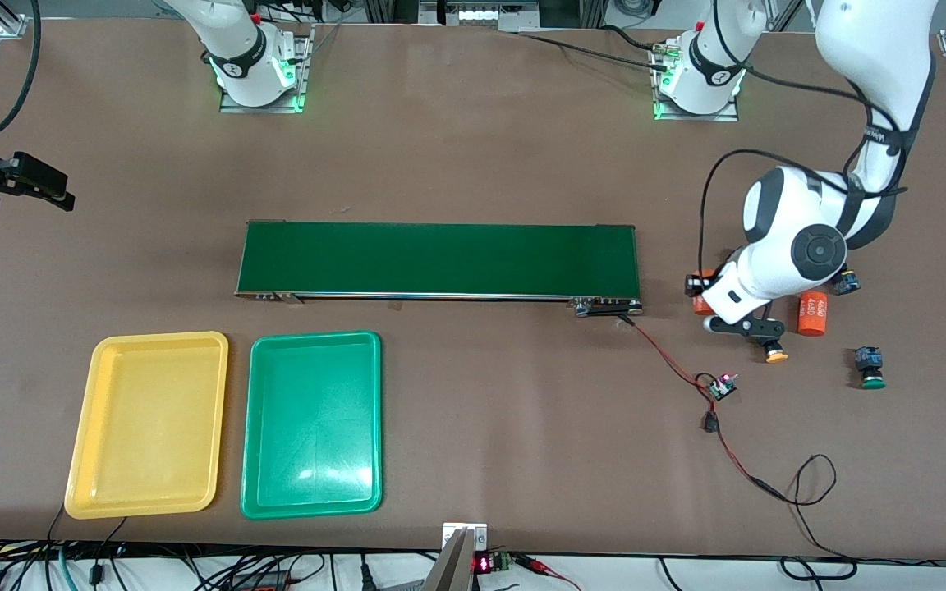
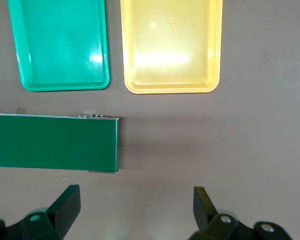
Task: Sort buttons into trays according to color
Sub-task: 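Grasp the orange cylinder with the left gripper and carry it to the conveyor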
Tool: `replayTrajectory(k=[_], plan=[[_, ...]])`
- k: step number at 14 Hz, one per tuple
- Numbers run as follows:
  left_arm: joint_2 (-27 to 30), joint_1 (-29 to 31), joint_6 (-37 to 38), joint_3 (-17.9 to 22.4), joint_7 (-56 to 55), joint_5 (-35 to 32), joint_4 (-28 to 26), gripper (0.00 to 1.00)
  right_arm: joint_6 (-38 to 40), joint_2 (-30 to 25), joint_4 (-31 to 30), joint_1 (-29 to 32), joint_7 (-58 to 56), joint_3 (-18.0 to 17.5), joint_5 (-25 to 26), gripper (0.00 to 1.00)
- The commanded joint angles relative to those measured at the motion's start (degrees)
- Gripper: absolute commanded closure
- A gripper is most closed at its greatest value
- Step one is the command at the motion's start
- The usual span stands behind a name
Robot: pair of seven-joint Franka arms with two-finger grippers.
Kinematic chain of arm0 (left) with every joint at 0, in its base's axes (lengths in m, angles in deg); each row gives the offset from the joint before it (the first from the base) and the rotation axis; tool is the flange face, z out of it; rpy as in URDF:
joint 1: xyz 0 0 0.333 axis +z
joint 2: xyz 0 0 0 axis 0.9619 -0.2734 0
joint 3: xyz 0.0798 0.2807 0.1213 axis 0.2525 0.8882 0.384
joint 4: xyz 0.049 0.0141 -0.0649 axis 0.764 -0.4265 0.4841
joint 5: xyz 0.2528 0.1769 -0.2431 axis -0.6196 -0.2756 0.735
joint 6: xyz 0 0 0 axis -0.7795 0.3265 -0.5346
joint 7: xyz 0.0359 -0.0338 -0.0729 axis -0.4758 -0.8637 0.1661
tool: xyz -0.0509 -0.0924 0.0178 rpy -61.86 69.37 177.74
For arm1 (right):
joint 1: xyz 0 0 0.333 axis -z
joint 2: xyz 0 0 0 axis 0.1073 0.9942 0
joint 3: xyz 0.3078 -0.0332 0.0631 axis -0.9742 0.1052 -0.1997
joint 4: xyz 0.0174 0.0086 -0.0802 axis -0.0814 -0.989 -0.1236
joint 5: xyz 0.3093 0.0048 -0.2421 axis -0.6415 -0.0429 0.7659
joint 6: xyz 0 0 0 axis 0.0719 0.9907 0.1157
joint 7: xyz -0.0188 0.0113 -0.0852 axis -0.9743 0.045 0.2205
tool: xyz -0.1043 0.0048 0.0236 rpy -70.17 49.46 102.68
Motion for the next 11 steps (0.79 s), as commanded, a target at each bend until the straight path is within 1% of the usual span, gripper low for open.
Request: replayTrajectory(k=[1,2,4,6,8,10,11], plan=[[0.7,-0.4,2.3,-7.8,-10.1,-0.4,1.1,0.76,-0.2,-1.0,-0.4,0.0,-0.1,-0.1,0.2,0.00],[0.1,-0.6,2.0,-10.1,-13.1,-0.4,1.1,0.76,-0.2,-1.0,-0.4,0.0,-0.1,-0.1,0.2,0.00],[-1.0,-0.9,0.8,-12.9,-15.4,-0.4,1.1,0.76,-0.7,-0.9,-0.4,0.0,0.0,-0.1,0.0,0.00],[-2.5,-2.6,-0.1,-13.4,-17.5,-0.4,0.9,0.76,-0.9,-0.7,-0.5,0.1,0.0,-0.1,0.0,0.00],[-4.3,-3.8,-3.0,-13.3,-19.9,-0.4,0.4,0.76,-0.9,-0.7,-0.5,0.1,0.0,-0.1,-0.2,0.00],[-5.8,-4.1,-5.7,-13.3,-21.5,-0.4,0.3,0.73,-0.9,-0.7,-0.5,0.0,0.0,-0.1,-0.2,0.00],[-5.8,-4.5,-5.8,-13.3,-21.7,-0.4,0.3,0.71,-1.5,-0.6,-0.4,0.0,0.0,-0.1,-0.2,0.00]])
